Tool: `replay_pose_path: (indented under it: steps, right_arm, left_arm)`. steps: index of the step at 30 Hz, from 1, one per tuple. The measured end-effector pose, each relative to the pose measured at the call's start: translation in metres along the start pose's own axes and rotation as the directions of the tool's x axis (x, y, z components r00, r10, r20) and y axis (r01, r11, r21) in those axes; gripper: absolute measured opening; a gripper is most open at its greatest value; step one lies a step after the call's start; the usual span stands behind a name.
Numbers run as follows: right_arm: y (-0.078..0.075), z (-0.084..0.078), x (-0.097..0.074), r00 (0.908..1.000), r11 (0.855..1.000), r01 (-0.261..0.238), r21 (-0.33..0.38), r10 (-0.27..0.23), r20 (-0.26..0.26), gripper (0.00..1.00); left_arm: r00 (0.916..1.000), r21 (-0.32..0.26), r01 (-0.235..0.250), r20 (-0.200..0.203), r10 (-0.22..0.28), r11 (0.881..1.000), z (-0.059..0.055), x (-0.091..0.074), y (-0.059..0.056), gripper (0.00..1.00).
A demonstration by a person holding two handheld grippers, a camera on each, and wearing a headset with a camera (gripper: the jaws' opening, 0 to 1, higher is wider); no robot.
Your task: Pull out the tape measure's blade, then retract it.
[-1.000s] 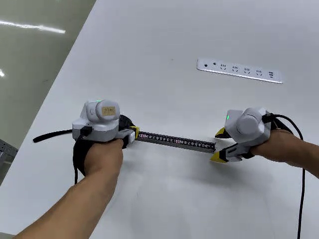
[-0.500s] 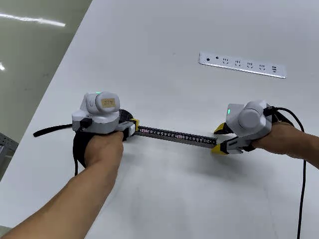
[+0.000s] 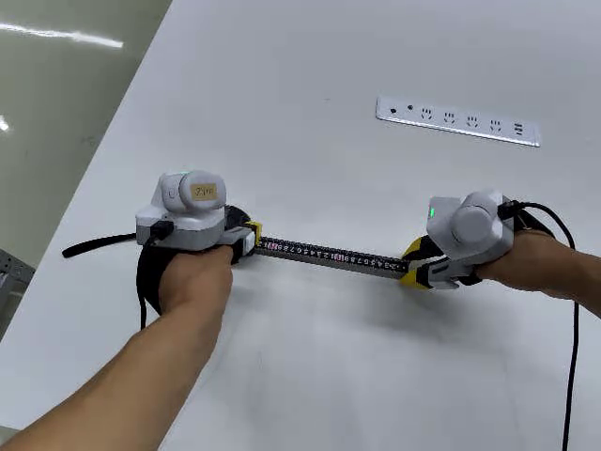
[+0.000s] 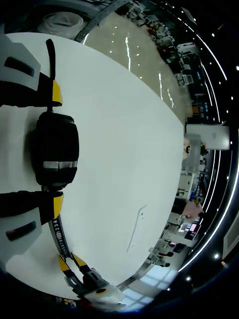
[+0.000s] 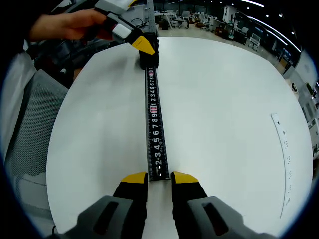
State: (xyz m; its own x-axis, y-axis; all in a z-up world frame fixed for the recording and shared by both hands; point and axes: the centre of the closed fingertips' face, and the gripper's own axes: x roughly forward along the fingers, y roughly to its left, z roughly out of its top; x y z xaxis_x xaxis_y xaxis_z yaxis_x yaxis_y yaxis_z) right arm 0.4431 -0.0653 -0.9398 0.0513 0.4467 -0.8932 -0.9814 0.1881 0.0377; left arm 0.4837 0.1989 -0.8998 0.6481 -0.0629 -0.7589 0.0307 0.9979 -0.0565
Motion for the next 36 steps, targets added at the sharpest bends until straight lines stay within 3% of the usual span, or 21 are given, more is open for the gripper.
replay_pose_path:
  steps: [30, 36]
  right_arm:
    - [-0.0013, -0.0021, 0.0021, 0.9999, 0.999, 0.010, -0.033, -0.010, 0.008, 0.14]
    - [-0.0014, -0.0019, 0.0027, 0.9999, 0.999, 0.015, -0.036, -0.014, 0.009, 0.13]
  left_arm:
    - [0.9997, 0.029, 0.024, -0.004, -0.024, 0.999, 0.0003, 0.0026, -0.0050, 0.60]
    - [0.9994, 0.040, 0.031, 0.014, -0.031, 0.999, 0.0004, 0.0025, -0.0050, 0.59]
